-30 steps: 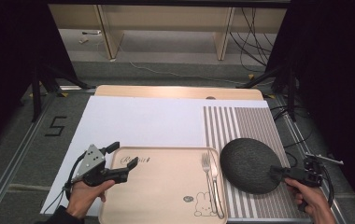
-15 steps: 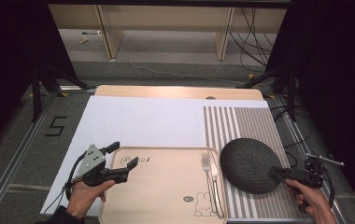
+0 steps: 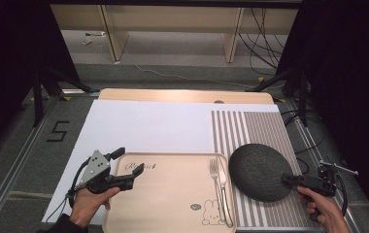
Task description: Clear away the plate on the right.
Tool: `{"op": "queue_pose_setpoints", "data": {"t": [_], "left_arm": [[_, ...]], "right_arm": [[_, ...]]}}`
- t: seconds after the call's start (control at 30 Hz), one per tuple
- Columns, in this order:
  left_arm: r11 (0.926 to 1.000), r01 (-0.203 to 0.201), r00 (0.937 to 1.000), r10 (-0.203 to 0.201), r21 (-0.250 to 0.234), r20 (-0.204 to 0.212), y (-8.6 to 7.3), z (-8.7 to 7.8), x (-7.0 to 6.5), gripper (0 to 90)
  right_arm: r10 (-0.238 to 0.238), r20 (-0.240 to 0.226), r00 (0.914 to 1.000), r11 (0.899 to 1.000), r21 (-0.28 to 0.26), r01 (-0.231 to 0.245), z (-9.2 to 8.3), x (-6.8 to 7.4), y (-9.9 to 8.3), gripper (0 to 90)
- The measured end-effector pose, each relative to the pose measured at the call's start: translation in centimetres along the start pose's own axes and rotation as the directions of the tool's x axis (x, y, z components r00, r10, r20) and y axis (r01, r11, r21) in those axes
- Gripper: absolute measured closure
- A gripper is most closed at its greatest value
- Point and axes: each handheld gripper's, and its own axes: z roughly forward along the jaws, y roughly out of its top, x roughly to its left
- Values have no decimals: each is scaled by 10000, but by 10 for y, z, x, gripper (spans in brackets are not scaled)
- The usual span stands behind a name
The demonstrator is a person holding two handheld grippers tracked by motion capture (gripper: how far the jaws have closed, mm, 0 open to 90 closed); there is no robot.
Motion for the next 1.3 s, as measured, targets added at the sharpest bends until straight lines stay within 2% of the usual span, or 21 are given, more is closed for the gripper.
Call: {"op": "queue_pose_setpoints", "data": {"t": [0.1,0.3,0.53,0.67,0.93,1.0,1.1,1.3], "left_arm": [[10000,0,10000,0,-5,10,0,0,0,159],[10000,-8,10000,8,-9,-4,0,0,0,159],[10000,-10,10000,10,-17,-2,1,0,0,159],[10000,6,10000,-6,-24,2,1,-1,0,159],[10000,-10,10000,10,-12,5,1,-1,1,159],[10000,-7,10000,7,-19,6,1,-1,1,159],[10000,-9,10000,9,-13,1,1,-1,1,159],[10000,-13,10000,13,-13,3,1,-1,1,159]], "right_arm": [[93,100,9999,10000,13,-93,0,-1,0,739],[326,66,9994,9994,-73,-325,-1,-2,0,760],[480,-443,9979,9984,-271,-492,-5,-3,1,806],[527,-564,9970,9979,-346,-547,-6,-2,1,813],[679,-1293,9893,9937,-803,-787,-14,-3,3,861],[694,-1236,9899,9926,-906,-809,-17,-3,3,872],[492,-1146,9922,9939,-925,-599,-18,1,4,874],[519,-1217,9912,9922,-1067,-650,-18,2,4,876]]}}
